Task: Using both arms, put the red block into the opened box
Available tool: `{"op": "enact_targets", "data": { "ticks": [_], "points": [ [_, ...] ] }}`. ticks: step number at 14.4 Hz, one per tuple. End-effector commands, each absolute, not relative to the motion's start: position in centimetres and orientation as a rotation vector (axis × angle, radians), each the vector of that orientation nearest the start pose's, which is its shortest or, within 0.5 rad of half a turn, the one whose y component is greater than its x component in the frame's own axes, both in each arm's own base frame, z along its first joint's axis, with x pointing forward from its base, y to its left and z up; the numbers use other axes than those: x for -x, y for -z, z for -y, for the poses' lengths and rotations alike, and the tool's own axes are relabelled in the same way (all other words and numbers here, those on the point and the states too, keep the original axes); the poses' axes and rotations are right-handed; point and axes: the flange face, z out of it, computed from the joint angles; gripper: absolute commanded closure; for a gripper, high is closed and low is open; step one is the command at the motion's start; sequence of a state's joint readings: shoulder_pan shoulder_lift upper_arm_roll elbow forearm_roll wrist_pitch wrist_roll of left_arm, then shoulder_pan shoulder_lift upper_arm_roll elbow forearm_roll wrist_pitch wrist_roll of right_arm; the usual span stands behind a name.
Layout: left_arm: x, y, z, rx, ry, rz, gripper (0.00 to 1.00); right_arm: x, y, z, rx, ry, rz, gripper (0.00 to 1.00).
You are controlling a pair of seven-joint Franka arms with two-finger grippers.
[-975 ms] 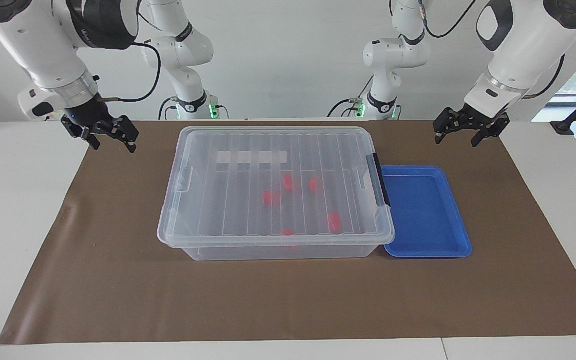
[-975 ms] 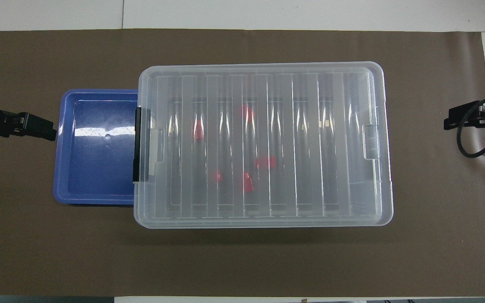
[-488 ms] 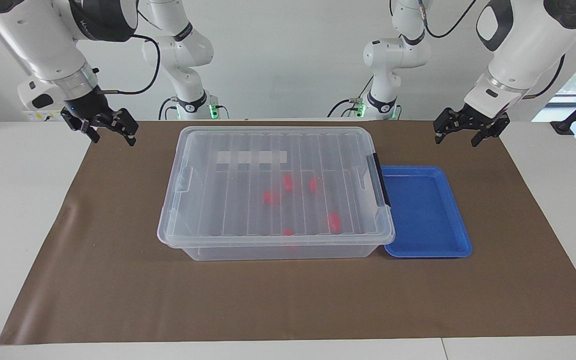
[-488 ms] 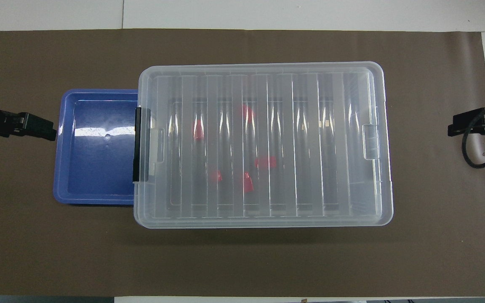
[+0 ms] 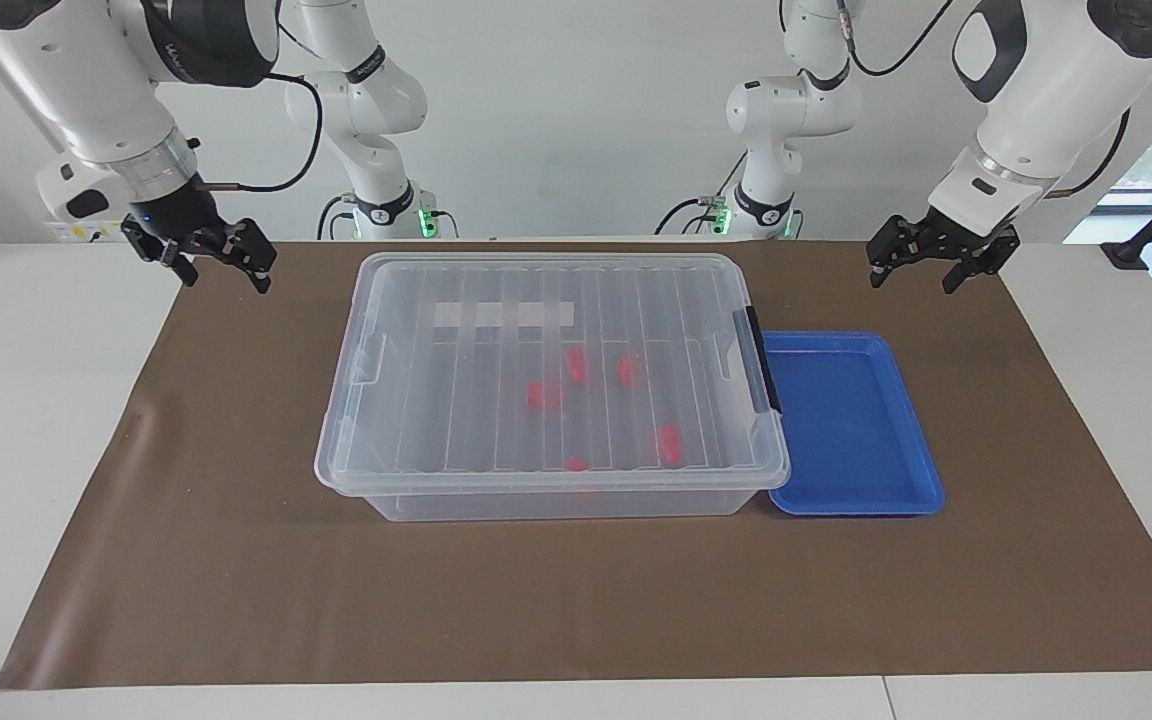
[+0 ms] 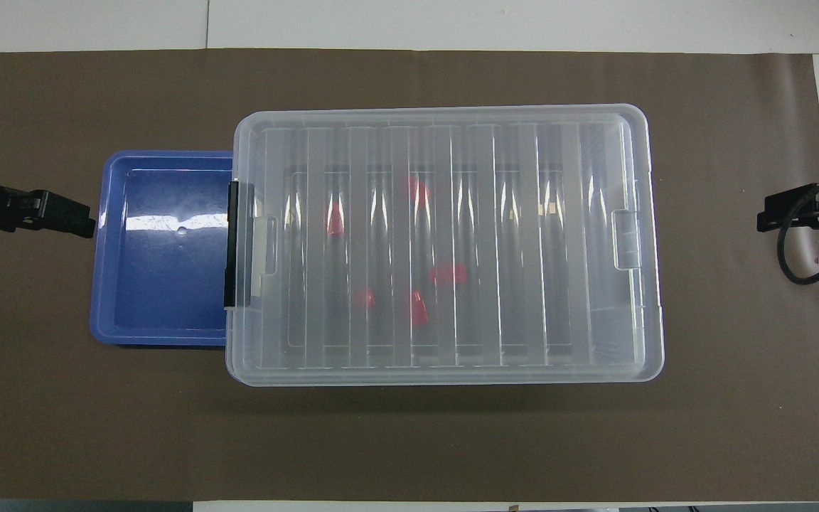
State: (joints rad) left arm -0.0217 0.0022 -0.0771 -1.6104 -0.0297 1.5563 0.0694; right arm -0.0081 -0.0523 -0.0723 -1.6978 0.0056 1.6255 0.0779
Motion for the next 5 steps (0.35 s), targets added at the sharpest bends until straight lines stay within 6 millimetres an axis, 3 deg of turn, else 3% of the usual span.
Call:
{"op": "enact_targets", "data": {
  "ticks": [1,5],
  "points": [
    [-54.4,-60.55,5.62,3.172,-0.074,-0.269,0.0,-53.52,-60.44,4.7,3.137,-0.017,-0.233,0.0],
    [-54.4,-60.55,5.62,3.172,-0.074,-0.269,0.0,-53.53,-60.47,4.94,3.135,-0.012,-0.233,0.0]
  ]
}}
